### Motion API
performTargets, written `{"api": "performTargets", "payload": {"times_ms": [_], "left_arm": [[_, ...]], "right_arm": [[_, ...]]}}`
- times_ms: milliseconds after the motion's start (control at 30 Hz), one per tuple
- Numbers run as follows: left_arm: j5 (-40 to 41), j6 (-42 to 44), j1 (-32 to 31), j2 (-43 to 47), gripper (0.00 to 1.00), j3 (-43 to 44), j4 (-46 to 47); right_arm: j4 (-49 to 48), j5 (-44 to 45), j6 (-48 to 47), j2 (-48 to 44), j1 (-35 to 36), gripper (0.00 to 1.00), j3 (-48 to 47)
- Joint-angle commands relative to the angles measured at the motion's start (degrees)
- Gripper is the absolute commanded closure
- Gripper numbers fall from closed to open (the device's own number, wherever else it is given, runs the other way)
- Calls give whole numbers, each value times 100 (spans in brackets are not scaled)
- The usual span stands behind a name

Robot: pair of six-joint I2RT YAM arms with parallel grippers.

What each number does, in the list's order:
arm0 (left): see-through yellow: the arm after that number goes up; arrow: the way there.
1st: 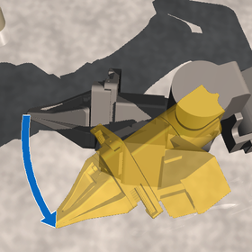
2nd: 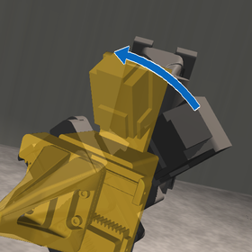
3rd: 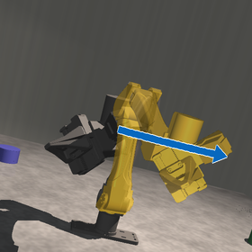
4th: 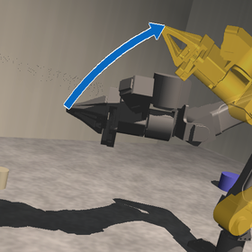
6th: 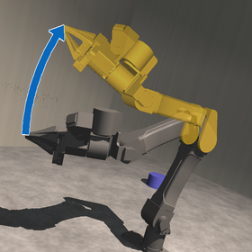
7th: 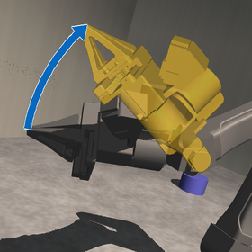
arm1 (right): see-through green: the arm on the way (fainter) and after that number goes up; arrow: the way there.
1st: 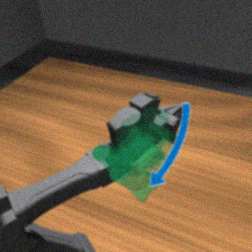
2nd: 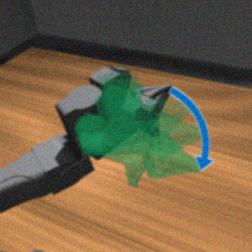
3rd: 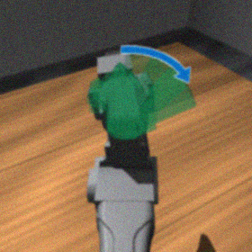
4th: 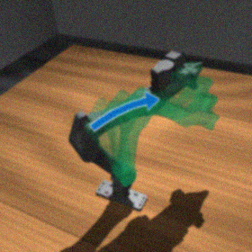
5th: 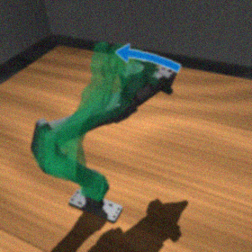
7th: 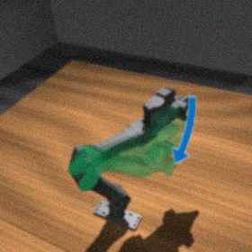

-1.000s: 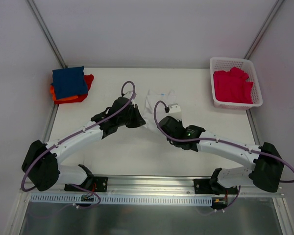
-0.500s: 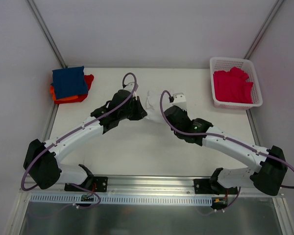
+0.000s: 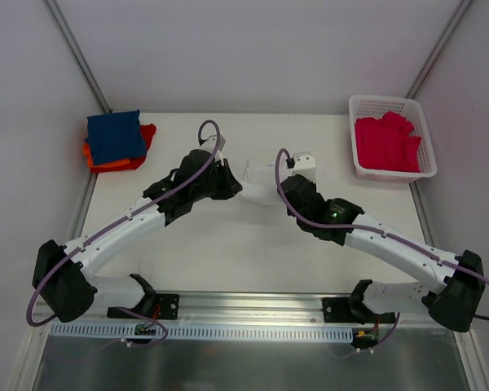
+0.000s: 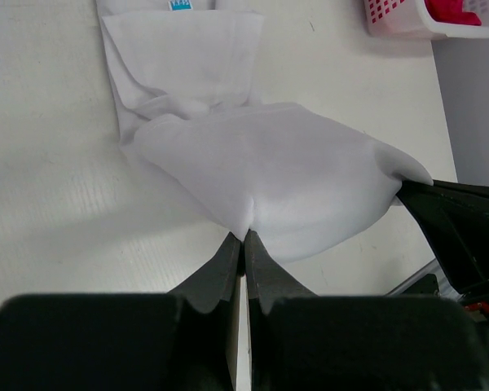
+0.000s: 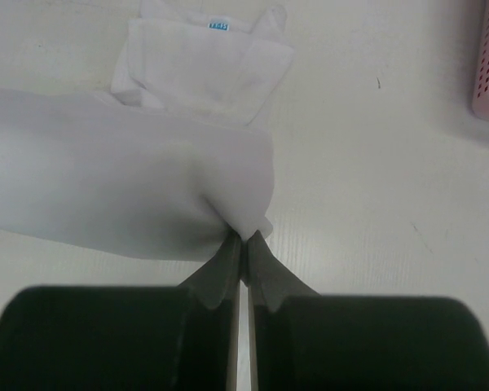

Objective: Fold and stack the t-shirts
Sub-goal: Fold the tshirt

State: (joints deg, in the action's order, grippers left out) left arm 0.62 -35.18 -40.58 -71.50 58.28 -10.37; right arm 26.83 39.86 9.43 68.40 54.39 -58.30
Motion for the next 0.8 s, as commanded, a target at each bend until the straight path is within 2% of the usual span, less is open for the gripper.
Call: {"api": "performTargets", "payload": {"times_ms": [0, 367, 767], "left_arm": [[254, 213, -29, -170, 100, 289, 9], [333, 643, 59, -1189, 100, 1106, 9], [87, 978, 682, -2094, 100, 1993, 9]], "right_arm": [[-107, 216, -257, 59, -69, 100, -339], [-608, -127, -767, 805, -674, 100, -682], [-1180, -654, -1356, 1737, -1510, 100, -1271]]}}
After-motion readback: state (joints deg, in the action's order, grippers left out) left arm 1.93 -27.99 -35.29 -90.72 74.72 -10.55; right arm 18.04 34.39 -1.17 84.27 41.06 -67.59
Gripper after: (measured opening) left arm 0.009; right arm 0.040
